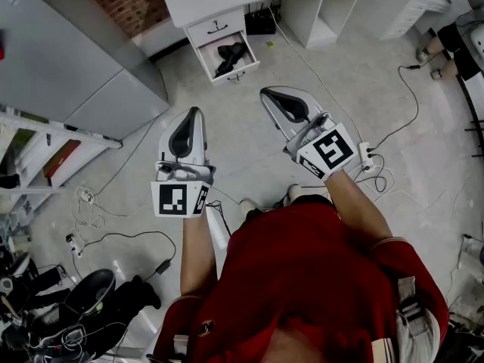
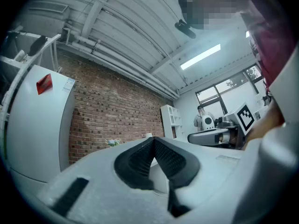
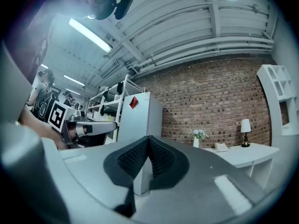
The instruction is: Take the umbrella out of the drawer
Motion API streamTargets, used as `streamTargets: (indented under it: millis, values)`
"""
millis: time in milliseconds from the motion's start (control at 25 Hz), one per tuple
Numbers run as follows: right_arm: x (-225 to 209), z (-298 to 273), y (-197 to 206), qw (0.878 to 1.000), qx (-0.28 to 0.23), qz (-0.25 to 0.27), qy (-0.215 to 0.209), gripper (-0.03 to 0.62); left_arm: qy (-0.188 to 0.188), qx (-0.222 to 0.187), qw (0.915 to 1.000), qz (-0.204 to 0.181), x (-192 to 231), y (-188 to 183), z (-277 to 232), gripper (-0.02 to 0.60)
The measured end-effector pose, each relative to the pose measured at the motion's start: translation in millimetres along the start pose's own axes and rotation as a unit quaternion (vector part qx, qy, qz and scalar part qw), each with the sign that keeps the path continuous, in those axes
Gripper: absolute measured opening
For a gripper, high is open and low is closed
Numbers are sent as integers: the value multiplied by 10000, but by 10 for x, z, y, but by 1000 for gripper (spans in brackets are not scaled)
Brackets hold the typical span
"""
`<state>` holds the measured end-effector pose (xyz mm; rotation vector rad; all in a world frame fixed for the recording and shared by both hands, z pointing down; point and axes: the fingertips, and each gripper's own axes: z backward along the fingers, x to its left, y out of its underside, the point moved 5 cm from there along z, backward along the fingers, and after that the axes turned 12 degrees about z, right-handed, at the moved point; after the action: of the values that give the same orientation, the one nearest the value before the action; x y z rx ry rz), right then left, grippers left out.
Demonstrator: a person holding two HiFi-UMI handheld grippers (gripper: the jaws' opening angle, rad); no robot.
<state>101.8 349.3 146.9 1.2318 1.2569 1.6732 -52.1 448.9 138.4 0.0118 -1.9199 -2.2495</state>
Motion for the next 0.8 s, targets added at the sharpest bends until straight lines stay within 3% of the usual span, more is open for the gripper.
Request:
streamTargets:
  millis: [200,480,800]
  values:
    - [219,-60,-104,9995,-205,-240,56,12,44,-22,10000,-25,149,-84,265,6]
    - [431,-45,-135,9988,-32,-214,451,12,76,-122,9999,35,498,-131,641,6]
    - [458,-102,-92,9976,192,-72,667,12,216,-102,9996,120,708,-82,568,6]
